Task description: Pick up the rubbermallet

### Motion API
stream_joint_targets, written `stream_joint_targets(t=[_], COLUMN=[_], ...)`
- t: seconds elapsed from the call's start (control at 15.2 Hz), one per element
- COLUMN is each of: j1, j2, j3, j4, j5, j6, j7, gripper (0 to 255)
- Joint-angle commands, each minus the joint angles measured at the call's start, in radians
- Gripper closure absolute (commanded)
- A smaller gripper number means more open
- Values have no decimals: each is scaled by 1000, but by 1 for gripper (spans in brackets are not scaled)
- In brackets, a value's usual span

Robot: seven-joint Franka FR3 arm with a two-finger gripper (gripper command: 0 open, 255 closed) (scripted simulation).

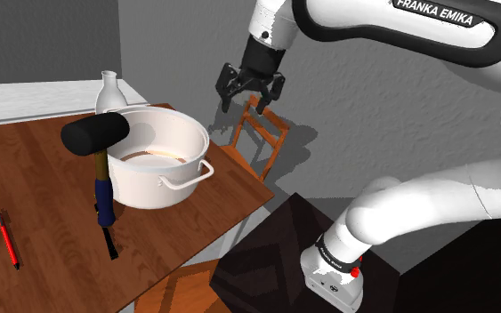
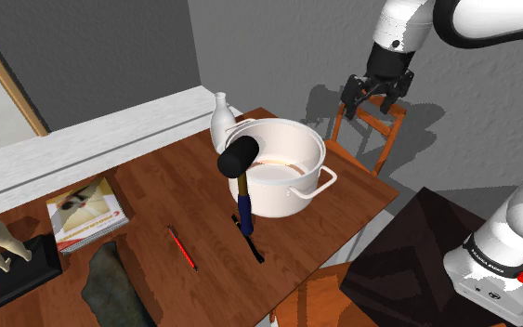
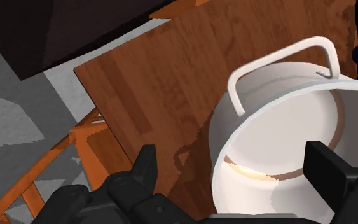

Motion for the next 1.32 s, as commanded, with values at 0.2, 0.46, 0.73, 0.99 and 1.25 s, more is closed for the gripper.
stream_joint_targets(t=[0.2, 0.46, 0.73, 0.99, 1.25], j1=[-61, -107, -104, -7, 138], j2=[179, 366, 600, 846, 1072], j3=[155, 276, 368, 373, 314], j4=[127, 268, 440, 653, 922], j5=[-13, -86, -226, -383, -493], j6=[32, 41, 24, -33, -122], j7=[291, 537, 804, 1044, 1212], gripper=[0, 0, 0, 0, 0])
